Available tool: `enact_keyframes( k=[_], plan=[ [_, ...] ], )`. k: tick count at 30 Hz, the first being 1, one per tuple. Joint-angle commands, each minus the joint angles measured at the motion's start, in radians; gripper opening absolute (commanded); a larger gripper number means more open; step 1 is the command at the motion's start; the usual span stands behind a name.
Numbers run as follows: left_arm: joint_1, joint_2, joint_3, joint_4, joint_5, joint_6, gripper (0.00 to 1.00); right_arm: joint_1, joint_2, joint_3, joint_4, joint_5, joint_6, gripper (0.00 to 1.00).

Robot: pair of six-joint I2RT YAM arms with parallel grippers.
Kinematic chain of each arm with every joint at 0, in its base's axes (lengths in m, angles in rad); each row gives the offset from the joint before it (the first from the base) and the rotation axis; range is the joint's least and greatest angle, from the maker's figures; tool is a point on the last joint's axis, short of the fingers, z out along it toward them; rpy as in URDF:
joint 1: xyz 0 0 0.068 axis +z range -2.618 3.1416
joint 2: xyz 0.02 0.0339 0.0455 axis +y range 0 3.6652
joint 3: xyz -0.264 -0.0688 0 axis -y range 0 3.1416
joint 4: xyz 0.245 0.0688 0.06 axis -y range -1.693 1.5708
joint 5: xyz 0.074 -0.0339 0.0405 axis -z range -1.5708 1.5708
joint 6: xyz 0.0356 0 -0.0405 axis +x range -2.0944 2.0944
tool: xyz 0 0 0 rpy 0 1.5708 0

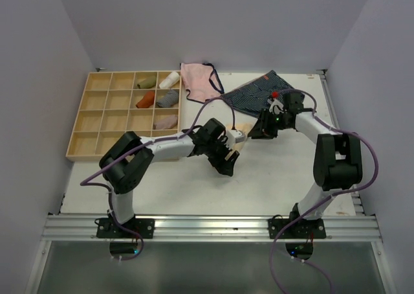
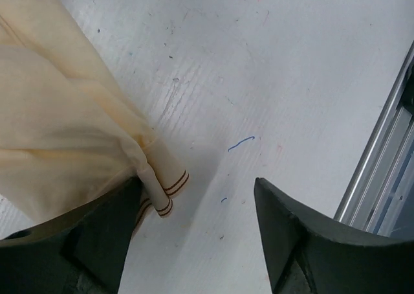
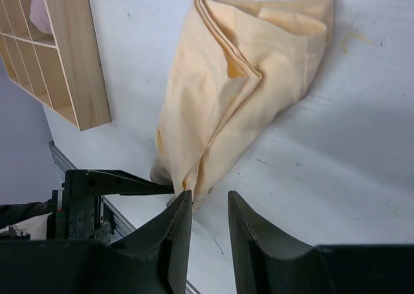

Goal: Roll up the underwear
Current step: Fold the underwear

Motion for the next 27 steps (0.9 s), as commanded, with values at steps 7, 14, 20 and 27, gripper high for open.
enact_keyframes(
  k=[7,14,20,27],
  plan=[
    [0.018,-0.007,-0.096,-0.106,0.019,0.184,0.78,0.043,0.094,0.117,0.079,0.068,0.082,0.41],
    [0.018,-0.012,-0.099,-0.103,0.015,0.201,0.77,0.084,0.142,0.113,0.126,0.125,0.14,0.59],
    [0.02,-0.029,-0.137,-0.091,0.018,0.201,0.76,0.099,0.168,0.128,0.161,0.137,0.161,0.59],
    [0.021,-0.027,-0.142,-0.087,0.021,0.196,0.76,0.101,0.22,0.152,0.145,0.154,0.166,0.57]
  ],
)
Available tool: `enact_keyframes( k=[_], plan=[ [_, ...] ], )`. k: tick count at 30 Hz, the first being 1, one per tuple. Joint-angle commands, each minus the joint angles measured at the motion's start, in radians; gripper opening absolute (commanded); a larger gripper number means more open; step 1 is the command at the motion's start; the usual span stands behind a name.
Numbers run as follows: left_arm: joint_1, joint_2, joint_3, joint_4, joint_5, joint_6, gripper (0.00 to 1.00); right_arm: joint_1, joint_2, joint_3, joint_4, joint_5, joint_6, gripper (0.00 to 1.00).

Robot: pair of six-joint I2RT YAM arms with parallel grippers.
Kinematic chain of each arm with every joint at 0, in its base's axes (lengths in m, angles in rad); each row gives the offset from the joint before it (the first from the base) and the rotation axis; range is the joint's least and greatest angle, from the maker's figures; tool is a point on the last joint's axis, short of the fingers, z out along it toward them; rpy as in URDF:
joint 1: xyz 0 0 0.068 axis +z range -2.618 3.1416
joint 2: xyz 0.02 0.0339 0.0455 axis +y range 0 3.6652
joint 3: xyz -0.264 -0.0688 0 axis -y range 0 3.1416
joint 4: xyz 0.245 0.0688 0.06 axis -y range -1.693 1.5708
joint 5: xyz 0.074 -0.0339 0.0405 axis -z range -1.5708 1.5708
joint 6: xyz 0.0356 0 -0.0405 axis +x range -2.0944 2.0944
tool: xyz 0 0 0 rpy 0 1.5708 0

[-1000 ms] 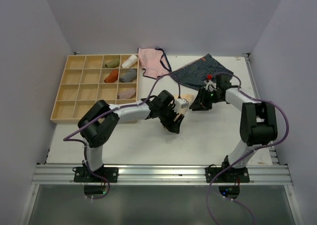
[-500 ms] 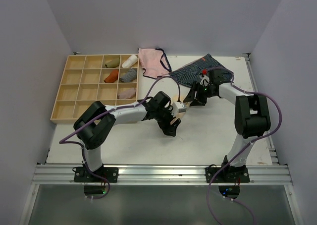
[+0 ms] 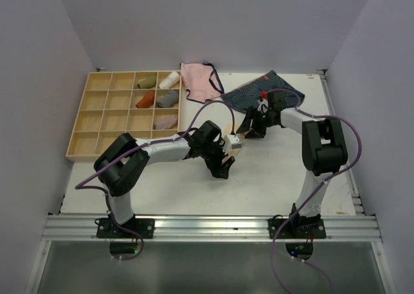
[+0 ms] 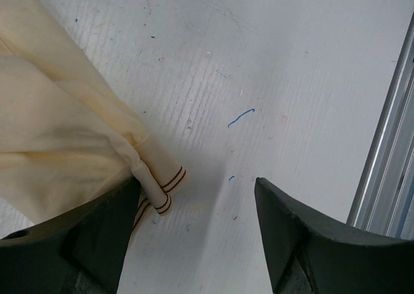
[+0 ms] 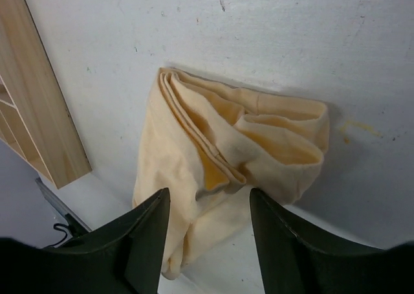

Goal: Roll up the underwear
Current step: Fold the underwear

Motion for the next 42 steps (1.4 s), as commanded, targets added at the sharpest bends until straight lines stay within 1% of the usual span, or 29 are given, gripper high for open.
enact_keyframes(
  k=[1,8,13,16,21,24,25,27,28,30,31,36,42],
  plan=[
    [0.009,0.032,-0.048,-0.115,-0.034,0.002,0.76,0.004,0.029,0.042,0.029,0.018,0.016,0.56],
    [0.015,0.038,-0.05,-0.115,-0.034,0.001,0.76,0.004,0.052,0.063,0.051,0.003,0.032,0.46],
    [0.019,0.046,-0.044,-0.119,-0.031,-0.001,0.76,0.004,0.05,0.076,0.047,0.003,0.024,0.45],
    [0.019,0.047,-0.039,-0.121,-0.03,-0.001,0.76,0.004,0.061,0.088,0.041,0.001,0.025,0.4],
    [0.022,0.05,-0.044,-0.122,-0.028,-0.001,0.76,0.004,0.056,0.096,0.044,0.001,0.024,0.38],
    [0.022,0.052,-0.044,-0.121,-0.025,-0.005,0.76,0.004,0.067,0.1,0.025,0.006,0.01,0.31],
    [0.022,0.053,-0.042,-0.121,-0.025,-0.005,0.76,0.004,0.067,0.102,0.024,0.001,0.007,0.23],
    [0.022,0.055,-0.041,-0.122,-0.028,-0.005,0.76,0.004,0.069,0.108,0.012,0.003,0.002,0.17],
    [0.024,0.055,-0.041,-0.121,-0.028,-0.005,0.76,0.003,0.069,0.109,0.005,0.001,-0.005,0.1],
    [0.025,0.058,-0.042,-0.122,-0.031,-0.01,0.76,0.004,0.056,0.117,-0.012,-0.005,-0.016,0.06],
    [0.027,0.059,-0.045,-0.121,-0.031,-0.015,0.76,0.003,0.05,0.123,-0.018,-0.01,-0.021,0.0],
    [0.045,0.07,-0.048,-0.125,-0.027,-0.031,0.76,0.003,-0.012,0.135,-0.057,-0.027,-0.044,0.0],
    [0.05,0.075,-0.047,-0.125,-0.025,-0.038,0.76,-0.027,-0.06,0.128,-0.101,-0.02,-0.07,0.0]
  ],
)
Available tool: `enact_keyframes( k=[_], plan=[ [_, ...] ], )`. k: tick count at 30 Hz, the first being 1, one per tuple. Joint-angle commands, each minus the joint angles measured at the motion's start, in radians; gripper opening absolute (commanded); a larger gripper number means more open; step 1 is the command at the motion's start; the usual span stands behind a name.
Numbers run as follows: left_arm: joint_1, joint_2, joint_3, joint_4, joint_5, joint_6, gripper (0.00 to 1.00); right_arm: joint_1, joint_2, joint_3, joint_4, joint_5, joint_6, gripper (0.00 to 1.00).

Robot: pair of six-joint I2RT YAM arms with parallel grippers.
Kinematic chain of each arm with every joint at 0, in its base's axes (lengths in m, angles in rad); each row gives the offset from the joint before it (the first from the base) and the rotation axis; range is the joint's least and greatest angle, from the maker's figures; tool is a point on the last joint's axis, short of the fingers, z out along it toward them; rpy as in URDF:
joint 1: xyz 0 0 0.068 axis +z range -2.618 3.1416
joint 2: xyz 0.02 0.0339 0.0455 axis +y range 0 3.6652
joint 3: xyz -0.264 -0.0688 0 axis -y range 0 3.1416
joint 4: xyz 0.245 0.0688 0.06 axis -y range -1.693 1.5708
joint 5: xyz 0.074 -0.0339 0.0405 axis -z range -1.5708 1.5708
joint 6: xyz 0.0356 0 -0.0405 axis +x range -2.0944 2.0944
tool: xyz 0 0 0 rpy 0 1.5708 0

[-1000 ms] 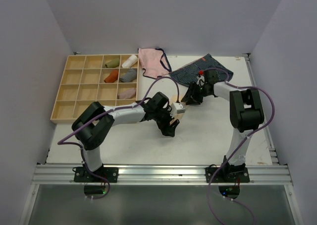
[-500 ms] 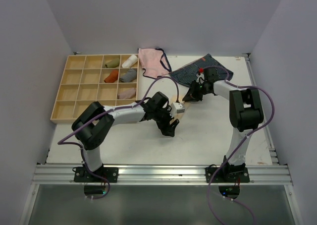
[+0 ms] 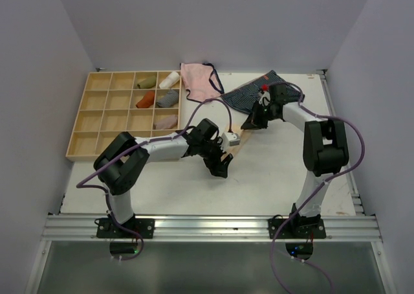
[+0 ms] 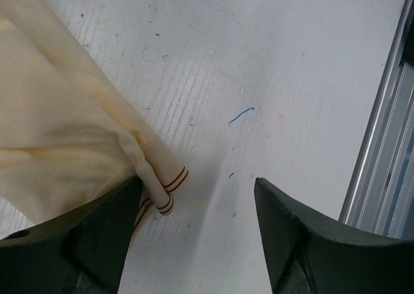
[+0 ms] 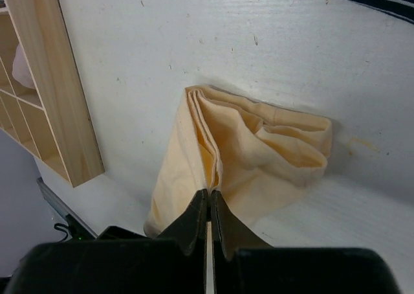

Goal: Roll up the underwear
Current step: Fold the underwear

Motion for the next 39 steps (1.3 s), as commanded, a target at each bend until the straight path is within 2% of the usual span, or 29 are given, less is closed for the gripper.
enact_keyframes(
  k=[1,10,21,29,33,39],
  plan=[
    [0.018,0.071,-0.045,-0.127,-0.07,-0.024,0.76,-0.029,-0.077,0.029,-0.047,-0.013,-0.039,0.0],
    [0.023,0.071,-0.043,-0.135,-0.064,-0.026,0.76,-0.06,-0.059,-0.006,-0.068,0.027,-0.097,0.0],
    [0.023,0.059,-0.04,-0.147,-0.069,-0.015,0.77,-0.068,0.104,0.027,-0.006,0.024,-0.101,0.0],
    [0.023,-0.034,-0.042,-0.1,-0.032,-0.012,0.79,-0.066,0.153,0.069,-0.035,0.029,-0.156,0.0],
    [0.023,-0.145,-0.036,-0.032,0.009,-0.033,0.86,-0.065,0.161,0.144,-0.083,-0.005,-0.225,0.13],
    [0.024,-0.296,0.021,0.115,0.049,-0.07,0.95,-0.057,0.153,0.276,-0.167,-0.057,-0.346,0.19]
  ],
)
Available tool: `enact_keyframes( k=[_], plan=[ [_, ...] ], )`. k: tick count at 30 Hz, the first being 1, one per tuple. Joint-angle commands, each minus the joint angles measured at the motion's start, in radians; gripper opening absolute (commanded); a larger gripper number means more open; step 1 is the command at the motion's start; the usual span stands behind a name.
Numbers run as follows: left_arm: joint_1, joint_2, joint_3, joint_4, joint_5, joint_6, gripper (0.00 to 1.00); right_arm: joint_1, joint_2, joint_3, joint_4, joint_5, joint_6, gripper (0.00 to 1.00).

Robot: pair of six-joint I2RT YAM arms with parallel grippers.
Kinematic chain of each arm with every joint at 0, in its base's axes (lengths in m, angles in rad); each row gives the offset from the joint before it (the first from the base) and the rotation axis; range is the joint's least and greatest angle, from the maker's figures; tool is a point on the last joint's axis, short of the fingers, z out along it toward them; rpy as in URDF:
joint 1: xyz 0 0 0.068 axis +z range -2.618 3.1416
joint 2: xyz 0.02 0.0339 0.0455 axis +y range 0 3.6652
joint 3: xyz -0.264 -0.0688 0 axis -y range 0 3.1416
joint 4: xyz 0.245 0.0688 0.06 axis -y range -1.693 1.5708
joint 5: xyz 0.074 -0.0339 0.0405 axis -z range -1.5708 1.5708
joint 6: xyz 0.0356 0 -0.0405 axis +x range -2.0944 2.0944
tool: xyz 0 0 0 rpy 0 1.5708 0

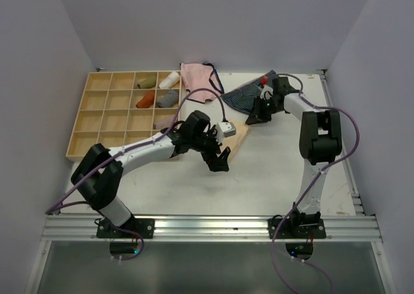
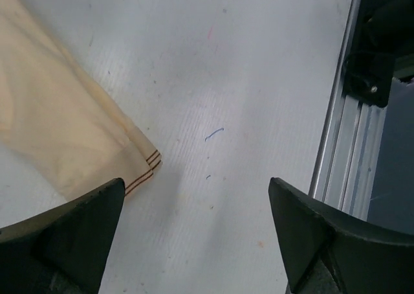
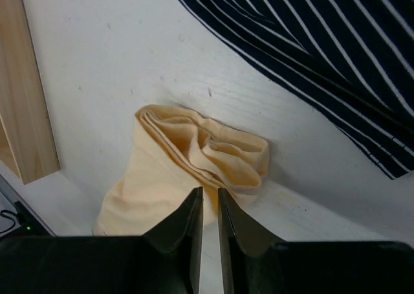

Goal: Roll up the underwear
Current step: Fold the underwear

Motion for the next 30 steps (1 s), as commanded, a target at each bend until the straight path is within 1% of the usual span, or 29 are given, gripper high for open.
enact_keyframes(
  k=[1,3,4,5,6,7,8,9,10,11,12,13,14,15,16,17,18,19,20,21,25,27,30],
  plan=[
    [0.008,-0.129,0.059,0.141,0.036,-0.03,0.97,0.008,0.004,0.117,-0.066,-0.034,-0.129,0.2],
    [0.008,-0.156,0.095,0.155,0.019,-0.028,0.99,0.013,0.031,0.182,-0.126,-0.024,-0.19,0.29],
    [0.008,-0.162,0.111,0.146,0.003,-0.028,0.99,0.013,0.042,0.205,-0.143,-0.01,-0.206,0.35],
    [0.008,-0.162,0.14,0.117,-0.013,-0.065,1.0,0.014,0.057,0.25,-0.162,0.004,-0.239,0.42],
    [0.023,-0.159,0.151,0.108,-0.02,-0.077,1.0,0.013,0.082,0.278,-0.194,0.025,-0.282,0.52],
    [0.038,-0.158,0.16,0.098,-0.019,-0.094,1.0,0.014,0.088,0.3,-0.229,0.083,-0.301,0.54],
    [0.058,-0.158,0.172,0.089,-0.011,-0.135,1.0,0.013,0.085,0.318,-0.234,0.105,-0.312,0.55],
    [0.11,-0.153,0.177,0.089,-0.007,-0.157,1.0,0.009,0.045,0.308,-0.2,0.116,-0.292,0.55],
    [0.138,-0.15,0.183,0.084,-0.004,-0.175,1.0,0.006,0.013,0.286,-0.17,0.096,-0.266,0.54],
    [0.168,-0.152,0.198,0.083,-0.007,-0.194,1.0,0.008,-0.024,0.219,-0.13,0.076,-0.235,0.52],
    [0.217,-0.153,0.204,0.083,-0.025,-0.197,1.0,0.02,-0.074,0.178,-0.037,0.052,-0.136,0.52],
    [0.239,-0.158,0.209,0.089,-0.034,-0.2,1.0,0.031,-0.155,0.133,0.013,0.032,-0.085,0.52],
    [0.262,-0.159,0.215,0.095,-0.04,-0.212,1.0,0.04,-0.198,0.04,0.063,-0.005,-0.03,0.5],
    [0.306,-0.164,0.217,0.1,-0.057,-0.219,1.0,0.061,-0.231,-0.009,0.164,-0.025,0.098,0.49],
    [0.326,-0.166,0.218,0.106,-0.063,-0.225,1.0,0.074,-0.274,-0.056,0.208,-0.046,0.168,0.47],
    [0.36,-0.167,0.215,0.107,-0.082,-0.228,1.0,0.101,-0.286,-0.15,0.258,-0.092,0.243,0.45],
    [0.374,-0.17,0.215,0.107,-0.091,-0.228,1.0,0.118,-0.298,-0.204,0.401,-0.115,0.389,0.44],
    [0.386,-0.17,0.209,0.109,-0.099,-0.234,1.0,0.138,-0.327,-0.255,0.476,-0.119,0.449,0.44],
    [0.411,-0.167,0.203,0.109,-0.102,-0.238,1.0,0.181,-0.335,-0.333,0.546,-0.119,0.498,0.44],
    [0.422,-0.169,0.2,0.11,-0.103,-0.245,1.0,0.204,-0.334,-0.35,0.618,-0.129,0.556,0.43],
    [0.462,-0.162,0.168,0.124,-0.097,-0.284,1.0,0.29,-0.286,-0.398,0.74,-0.16,0.682,0.41],
    [0.468,-0.162,0.165,0.129,-0.088,-0.288,1.0,0.325,-0.254,-0.453,0.816,-0.168,0.736,0.4],
    [0.469,-0.166,0.16,0.127,-0.091,-0.297,1.0,0.335,-0.219,-0.554,0.86,-0.165,0.735,0.39]
  ],
)
